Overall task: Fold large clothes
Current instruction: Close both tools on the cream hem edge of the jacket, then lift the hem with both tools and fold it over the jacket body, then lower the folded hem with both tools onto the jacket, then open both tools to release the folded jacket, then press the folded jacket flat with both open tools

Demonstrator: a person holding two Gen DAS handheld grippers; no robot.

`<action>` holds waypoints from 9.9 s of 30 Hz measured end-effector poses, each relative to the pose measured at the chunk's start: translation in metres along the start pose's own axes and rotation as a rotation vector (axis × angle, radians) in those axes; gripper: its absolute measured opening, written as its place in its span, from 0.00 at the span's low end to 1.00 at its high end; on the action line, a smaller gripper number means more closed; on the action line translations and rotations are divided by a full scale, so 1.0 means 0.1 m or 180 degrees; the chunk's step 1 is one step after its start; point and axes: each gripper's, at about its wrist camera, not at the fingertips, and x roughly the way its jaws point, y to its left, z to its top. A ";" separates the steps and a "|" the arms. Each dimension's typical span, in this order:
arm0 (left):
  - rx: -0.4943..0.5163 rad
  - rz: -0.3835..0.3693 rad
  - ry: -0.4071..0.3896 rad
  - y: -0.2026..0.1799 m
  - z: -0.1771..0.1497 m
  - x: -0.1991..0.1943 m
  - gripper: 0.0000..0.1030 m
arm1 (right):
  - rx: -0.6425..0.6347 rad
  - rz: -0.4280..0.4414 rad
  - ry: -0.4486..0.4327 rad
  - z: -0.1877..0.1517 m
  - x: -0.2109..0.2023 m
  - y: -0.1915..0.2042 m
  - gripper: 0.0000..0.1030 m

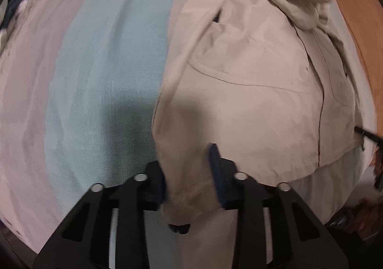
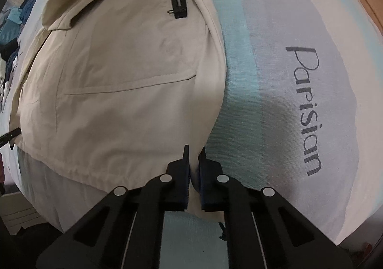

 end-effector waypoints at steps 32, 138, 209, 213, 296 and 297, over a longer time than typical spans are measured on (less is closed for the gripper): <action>0.0146 0.0092 0.0063 -0.49 0.28 -0.60 0.04 | -0.0012 0.0133 0.0116 0.23 -0.66 0.02 0.04; -0.0172 -0.0260 0.0204 -0.09 5.00 0.02 0.03 | 0.0610 0.0647 0.0174 5.00 -0.22 -0.16 0.03; 0.0162 0.0270 -0.0543 -0.32 4.88 0.50 0.26 | 0.0529 0.0475 -0.0373 5.06 0.53 0.23 0.82; 0.0218 0.0243 -0.0513 -0.32 4.88 0.39 0.32 | 0.0573 0.0552 -0.0461 5.06 0.41 0.24 0.82; 0.0562 0.0098 -0.1320 -2.05 3.34 0.43 0.94 | -0.0431 0.0223 -0.1548 3.43 0.26 1.96 0.93; 0.0553 0.0108 -0.1308 -2.05 3.27 0.43 0.94 | -0.0454 0.0210 -0.1533 3.35 0.26 1.98 0.93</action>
